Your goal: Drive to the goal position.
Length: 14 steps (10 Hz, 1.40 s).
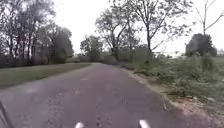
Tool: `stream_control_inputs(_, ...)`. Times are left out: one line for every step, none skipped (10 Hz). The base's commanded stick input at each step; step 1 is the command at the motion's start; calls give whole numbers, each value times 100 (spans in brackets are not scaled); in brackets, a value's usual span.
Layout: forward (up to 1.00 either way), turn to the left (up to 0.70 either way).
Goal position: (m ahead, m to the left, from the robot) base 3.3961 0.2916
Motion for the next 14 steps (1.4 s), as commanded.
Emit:
stream_control_inputs(70, 0)
stream_control_inputs(70, 0)
stream_control_inputs(70, 0)
stream_control_inputs(70, 0)
stream_control_inputs(70, 0)
stream_control_inputs(70, 0)
stream_control_inputs(70, 0)
stream_control_inputs(70, 0)
stream_control_inputs(70, 0)
stream_control_inputs(70, 0)
stream_control_inputs(70, 0)
stream_control_inputs(70, 0)
stream_control_inputs(70, 0)
stream_control_inputs(70, 0)
